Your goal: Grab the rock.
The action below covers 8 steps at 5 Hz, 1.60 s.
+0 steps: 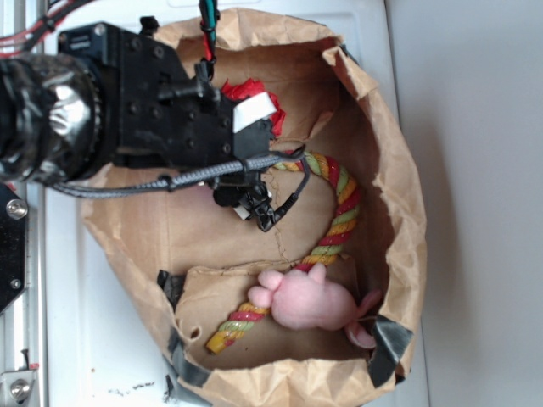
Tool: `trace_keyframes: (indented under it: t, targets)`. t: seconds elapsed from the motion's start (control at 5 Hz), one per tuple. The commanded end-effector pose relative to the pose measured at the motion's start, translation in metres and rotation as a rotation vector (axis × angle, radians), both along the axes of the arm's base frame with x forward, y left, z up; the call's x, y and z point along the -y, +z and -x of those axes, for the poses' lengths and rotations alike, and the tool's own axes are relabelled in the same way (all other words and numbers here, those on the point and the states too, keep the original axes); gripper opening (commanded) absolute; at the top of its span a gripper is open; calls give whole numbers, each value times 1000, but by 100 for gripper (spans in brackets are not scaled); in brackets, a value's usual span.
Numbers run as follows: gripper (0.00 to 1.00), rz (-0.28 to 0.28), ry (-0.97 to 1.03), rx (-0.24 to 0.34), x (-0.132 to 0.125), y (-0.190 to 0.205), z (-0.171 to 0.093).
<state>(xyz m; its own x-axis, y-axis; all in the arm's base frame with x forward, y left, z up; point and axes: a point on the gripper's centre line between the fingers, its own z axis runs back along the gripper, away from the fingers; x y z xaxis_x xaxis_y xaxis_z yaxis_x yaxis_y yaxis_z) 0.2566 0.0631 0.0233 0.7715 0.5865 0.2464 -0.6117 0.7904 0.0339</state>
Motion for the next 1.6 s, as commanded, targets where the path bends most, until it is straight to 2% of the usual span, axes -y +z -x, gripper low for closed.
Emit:
trace_keyframes:
  t: [0.0, 0.6, 1.0, 1.4]
  targets:
    - [0, 45, -27, 24, -6, 36, -2]
    - [0, 174, -116, 17, -2, 98, 2]
    - [0, 163, -261, 119, 34, 141, 3]
    - [0, 99, -417, 190, 53, 168, -12]
